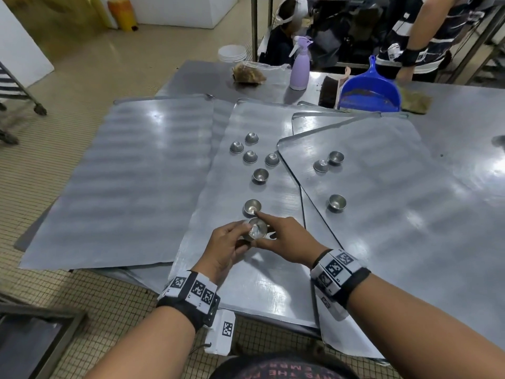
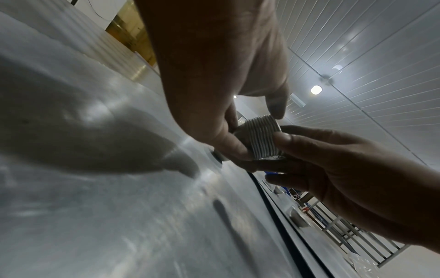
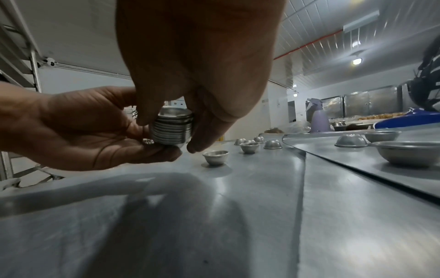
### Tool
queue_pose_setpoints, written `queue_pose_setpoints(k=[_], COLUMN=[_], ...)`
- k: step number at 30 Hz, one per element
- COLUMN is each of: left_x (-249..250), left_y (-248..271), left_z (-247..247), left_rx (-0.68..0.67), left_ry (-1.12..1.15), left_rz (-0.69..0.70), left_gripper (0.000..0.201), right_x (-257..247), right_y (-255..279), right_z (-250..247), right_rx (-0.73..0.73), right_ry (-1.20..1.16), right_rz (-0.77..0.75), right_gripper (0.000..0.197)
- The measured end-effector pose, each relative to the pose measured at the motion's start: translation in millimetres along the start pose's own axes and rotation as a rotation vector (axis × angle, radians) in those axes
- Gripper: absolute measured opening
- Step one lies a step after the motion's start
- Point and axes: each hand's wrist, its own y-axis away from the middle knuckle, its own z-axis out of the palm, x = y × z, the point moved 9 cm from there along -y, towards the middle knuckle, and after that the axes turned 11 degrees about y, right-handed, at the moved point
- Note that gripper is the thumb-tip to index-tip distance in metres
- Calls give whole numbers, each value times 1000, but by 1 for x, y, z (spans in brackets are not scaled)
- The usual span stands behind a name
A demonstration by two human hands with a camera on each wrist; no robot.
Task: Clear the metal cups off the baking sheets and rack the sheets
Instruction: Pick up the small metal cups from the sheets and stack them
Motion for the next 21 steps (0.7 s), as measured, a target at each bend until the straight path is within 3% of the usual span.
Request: queue_pose_setpoints(k=[6, 9, 13, 17, 19, 21], left_x=[-3, -3, -7, -11, -12, -15], left_y=[-3, -3, -4, -8, -11, -12], left_z=[18, 21, 28, 37, 51, 74], left_rx=[-25, 14, 11, 22, -3, -44], left_ry=[-124, -149, -161, -115, -151, -218], left_rz=[46, 59, 23, -5, -6, -16], left_gripper=[12, 20, 32, 26, 24, 23], right_x=[6, 8, 23, 34, 44, 64], right_y=[4, 10, 15, 24, 32, 44], right_z=[-9, -14, -14, -22, -37, -57], right_rx=[43, 46, 24, -33, -29, 2], right_ry=[-69, -103, -116, -134, -147, -154], right_rz=[30, 17, 74, 117, 129, 160], right_gripper=[67, 55, 72, 92, 88, 70])
